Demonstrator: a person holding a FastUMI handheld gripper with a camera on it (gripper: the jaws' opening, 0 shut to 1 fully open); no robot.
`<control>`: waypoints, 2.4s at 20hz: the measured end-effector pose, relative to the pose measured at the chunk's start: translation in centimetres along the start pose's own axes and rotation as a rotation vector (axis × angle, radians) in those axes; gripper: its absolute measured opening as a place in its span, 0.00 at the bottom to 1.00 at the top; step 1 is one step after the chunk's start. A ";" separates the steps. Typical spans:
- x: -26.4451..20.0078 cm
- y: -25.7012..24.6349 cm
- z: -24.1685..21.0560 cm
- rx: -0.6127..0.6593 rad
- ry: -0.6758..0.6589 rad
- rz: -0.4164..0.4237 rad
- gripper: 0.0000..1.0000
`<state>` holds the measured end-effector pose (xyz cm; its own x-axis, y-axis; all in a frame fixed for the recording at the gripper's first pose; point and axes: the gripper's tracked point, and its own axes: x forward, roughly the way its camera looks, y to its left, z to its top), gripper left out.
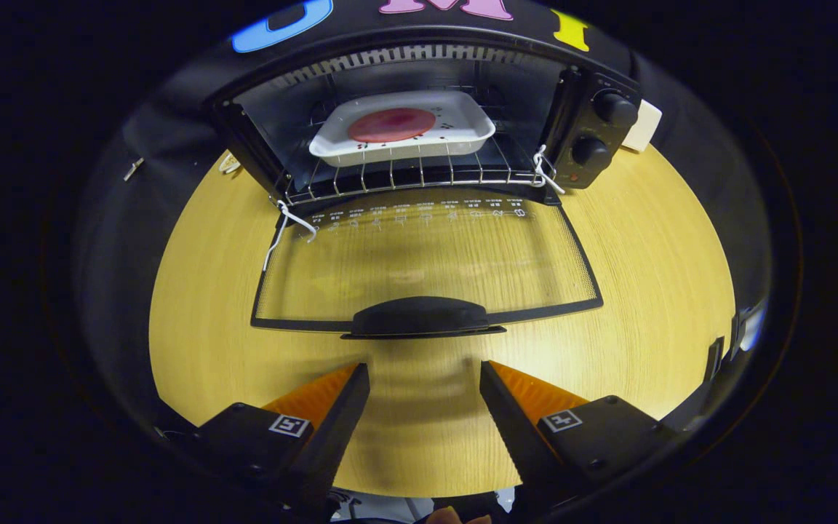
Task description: Open the toaster oven, put the food inside, and close the toaster oven door.
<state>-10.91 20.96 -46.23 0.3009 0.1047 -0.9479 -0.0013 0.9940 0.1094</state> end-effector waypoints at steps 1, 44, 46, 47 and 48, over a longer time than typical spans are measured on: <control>0.1 0.0 0.5 0.001 0.007 -0.003 0.99; -20.3 -5.3 17.3 -0.089 -0.804 -0.033 0.99; -22.7 -6.6 18.5 -0.087 -0.854 -0.038 0.99; -24.0 -7.3 19.1 -0.085 -0.880 -0.040 0.99; -25.2 -7.9 19.7 -0.081 -0.907 -0.042 0.99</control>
<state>0.27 9.80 -17.34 0.9368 0.0375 -0.3479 -0.0301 0.9992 0.0266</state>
